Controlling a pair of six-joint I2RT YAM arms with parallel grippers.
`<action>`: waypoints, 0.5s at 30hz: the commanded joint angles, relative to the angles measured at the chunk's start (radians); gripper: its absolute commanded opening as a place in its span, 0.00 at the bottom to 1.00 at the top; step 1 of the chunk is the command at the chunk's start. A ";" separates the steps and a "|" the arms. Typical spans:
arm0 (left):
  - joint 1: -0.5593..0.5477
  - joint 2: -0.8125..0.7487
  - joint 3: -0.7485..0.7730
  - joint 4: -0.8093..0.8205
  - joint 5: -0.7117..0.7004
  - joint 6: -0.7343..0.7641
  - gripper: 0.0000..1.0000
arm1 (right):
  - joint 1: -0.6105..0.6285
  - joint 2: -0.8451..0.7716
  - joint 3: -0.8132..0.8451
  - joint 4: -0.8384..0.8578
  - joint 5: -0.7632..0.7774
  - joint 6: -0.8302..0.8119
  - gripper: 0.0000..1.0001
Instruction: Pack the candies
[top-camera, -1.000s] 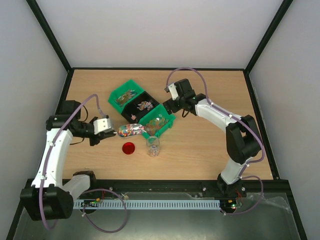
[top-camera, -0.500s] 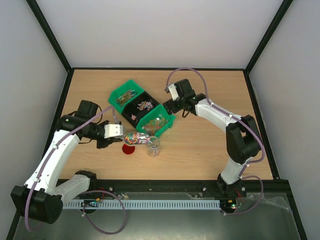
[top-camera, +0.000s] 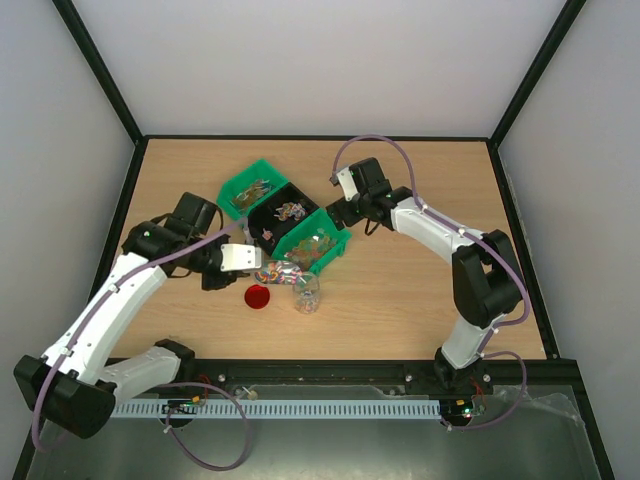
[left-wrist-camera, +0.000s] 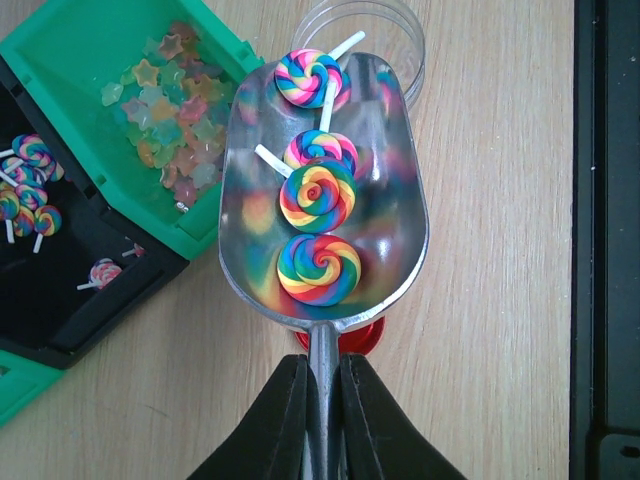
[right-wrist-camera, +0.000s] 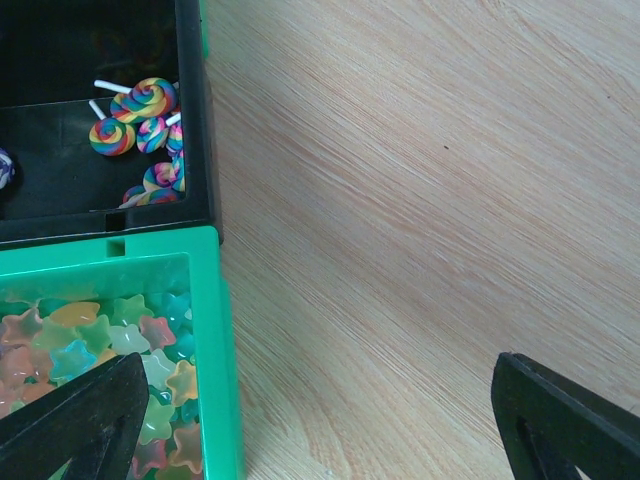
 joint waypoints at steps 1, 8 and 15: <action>-0.047 0.015 0.045 -0.015 -0.078 -0.048 0.02 | -0.005 -0.029 0.016 -0.040 -0.007 -0.003 0.95; -0.119 0.033 0.081 -0.023 -0.155 -0.078 0.02 | -0.006 -0.030 0.012 -0.040 -0.013 -0.004 0.95; -0.183 0.056 0.108 -0.048 -0.235 -0.106 0.02 | -0.007 -0.035 0.008 -0.037 -0.012 -0.005 0.96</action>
